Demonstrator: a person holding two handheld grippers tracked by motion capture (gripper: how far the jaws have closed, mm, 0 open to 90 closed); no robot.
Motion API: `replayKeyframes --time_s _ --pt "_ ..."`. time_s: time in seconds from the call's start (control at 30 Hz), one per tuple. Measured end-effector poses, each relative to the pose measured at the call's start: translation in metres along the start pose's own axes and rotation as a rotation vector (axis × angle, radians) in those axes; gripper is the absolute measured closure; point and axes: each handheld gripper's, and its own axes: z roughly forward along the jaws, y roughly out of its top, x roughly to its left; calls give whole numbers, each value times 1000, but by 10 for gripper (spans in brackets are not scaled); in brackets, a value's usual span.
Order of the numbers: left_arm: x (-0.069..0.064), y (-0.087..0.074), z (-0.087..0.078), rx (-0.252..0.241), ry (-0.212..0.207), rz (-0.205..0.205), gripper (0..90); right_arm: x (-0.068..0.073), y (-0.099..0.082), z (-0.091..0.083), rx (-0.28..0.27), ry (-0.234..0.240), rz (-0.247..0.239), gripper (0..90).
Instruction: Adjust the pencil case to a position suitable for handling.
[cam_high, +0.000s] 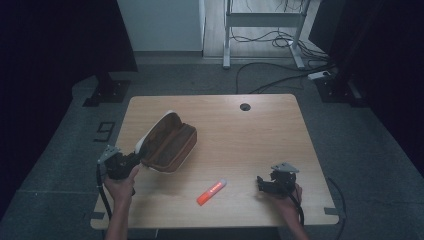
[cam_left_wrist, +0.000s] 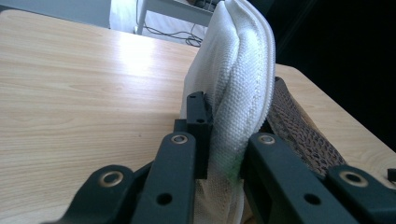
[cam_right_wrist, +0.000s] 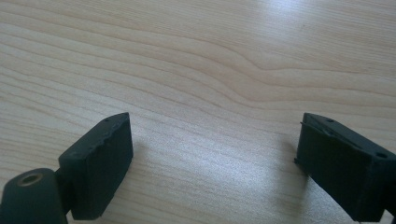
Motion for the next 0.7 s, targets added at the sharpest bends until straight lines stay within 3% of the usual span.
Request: replayKeyframes --time_s 0.7 --pt "-18 -4 11 29 -52 38 840 0 0 0 0 0 0 105"
